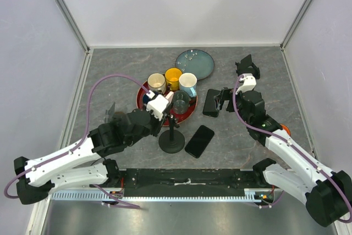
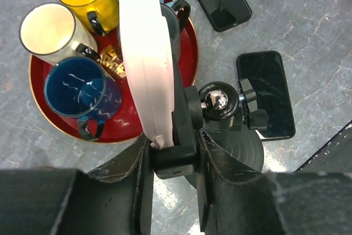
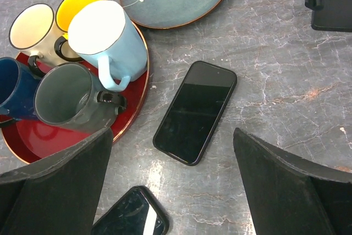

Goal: Remove the phone from the phone stand

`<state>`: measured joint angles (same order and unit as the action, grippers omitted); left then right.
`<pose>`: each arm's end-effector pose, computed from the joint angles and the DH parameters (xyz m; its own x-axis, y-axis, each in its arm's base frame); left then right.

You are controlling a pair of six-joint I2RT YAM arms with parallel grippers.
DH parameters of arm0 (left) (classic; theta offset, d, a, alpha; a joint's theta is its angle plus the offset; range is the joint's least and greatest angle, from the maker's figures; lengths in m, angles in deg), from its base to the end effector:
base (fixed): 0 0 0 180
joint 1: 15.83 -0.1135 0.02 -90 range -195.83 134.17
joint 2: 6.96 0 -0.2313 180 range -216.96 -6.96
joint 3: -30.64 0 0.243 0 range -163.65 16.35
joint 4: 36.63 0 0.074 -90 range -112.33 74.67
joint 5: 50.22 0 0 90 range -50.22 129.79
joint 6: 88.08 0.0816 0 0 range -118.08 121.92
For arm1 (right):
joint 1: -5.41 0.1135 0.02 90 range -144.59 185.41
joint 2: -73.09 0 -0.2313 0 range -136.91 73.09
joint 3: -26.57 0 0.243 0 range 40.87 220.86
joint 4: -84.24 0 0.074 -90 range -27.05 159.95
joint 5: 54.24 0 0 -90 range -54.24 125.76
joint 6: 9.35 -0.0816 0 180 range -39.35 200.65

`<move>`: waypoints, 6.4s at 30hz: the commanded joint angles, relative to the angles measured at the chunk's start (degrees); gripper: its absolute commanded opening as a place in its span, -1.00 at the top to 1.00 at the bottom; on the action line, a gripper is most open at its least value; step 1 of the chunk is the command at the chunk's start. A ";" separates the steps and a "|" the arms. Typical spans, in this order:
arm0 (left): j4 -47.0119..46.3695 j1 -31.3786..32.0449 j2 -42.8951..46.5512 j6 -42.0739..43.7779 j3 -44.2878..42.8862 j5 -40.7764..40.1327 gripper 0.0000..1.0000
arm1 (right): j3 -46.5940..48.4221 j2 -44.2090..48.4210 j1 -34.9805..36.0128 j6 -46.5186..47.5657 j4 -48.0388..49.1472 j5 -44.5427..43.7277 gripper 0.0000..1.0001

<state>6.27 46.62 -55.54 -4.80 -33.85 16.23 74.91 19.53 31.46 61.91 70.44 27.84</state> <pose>0.1368 -0.1917 0.2860 -0.2843 0.3131 -0.9062 0.6191 0.7817 0.0758 0.2484 0.1089 0.2270 -0.3794 0.1687 -0.9097 -0.2070 0.9428 0.2612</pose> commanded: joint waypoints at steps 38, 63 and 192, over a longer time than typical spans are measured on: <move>-26.49 9.09 2.87 2.24 15.83 -10.46 0.74 | -0.82 1.44 0.24 3.97 9.17 15.39 -0.96; -22.36 9.09 6.39 -3.56 11.97 -10.02 -0.55 | -3.10 1.35 1.38 3.71 15.15 38.32 -0.96; 18.86 -6.82 -10.40 -18.42 -19.76 -16.18 0.96 | -7.94 -27.30 36.36 16.81 46.44 10.03 1.00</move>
<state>24.80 43.15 -71.34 -24.28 -50.76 13.44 69.81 -7.42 68.22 80.03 118.39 38.96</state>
